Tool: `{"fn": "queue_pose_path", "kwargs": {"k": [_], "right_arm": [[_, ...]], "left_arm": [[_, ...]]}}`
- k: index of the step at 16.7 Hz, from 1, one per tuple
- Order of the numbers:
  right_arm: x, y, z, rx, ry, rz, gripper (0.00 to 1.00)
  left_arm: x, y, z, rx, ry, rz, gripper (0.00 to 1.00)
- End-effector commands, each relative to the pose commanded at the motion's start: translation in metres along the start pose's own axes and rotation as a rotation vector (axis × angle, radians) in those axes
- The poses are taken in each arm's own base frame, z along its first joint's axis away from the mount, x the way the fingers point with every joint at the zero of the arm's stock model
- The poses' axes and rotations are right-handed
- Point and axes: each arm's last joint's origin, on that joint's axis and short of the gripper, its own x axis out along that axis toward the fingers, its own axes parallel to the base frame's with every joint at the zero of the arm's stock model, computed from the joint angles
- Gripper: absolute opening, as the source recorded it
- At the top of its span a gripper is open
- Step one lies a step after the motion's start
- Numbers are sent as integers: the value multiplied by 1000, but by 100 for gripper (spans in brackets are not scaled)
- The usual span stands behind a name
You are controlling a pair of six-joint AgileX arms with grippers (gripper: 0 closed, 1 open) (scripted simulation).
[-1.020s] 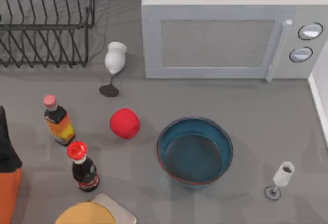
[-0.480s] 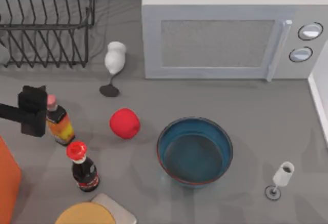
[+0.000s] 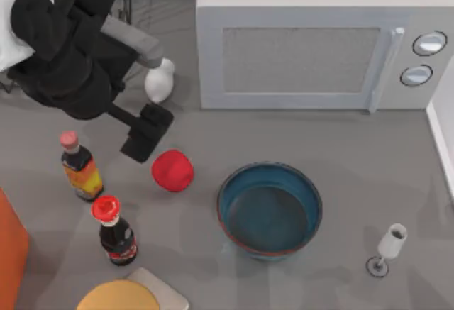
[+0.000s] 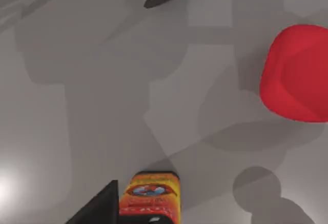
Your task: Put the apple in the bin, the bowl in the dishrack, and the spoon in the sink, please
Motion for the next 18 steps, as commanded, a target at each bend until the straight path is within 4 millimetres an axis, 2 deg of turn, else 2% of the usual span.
{"fn": "queue_pose_path", "kwargs": {"k": [4,8,15,18], "right_arm": [[0,0,0,0,0,0,100],[0,0,0,0,0,0,100],[0,0,0,0,0,0,100],[0,0,0,0,0,0,100]], "left_arm": [[48,-19,39,104,211,-64,100],[79,-34,59,165,312,-97,100],[86,-35,61,170,325,-101,100],[106,-38,56,175,327,-103,100]]}}
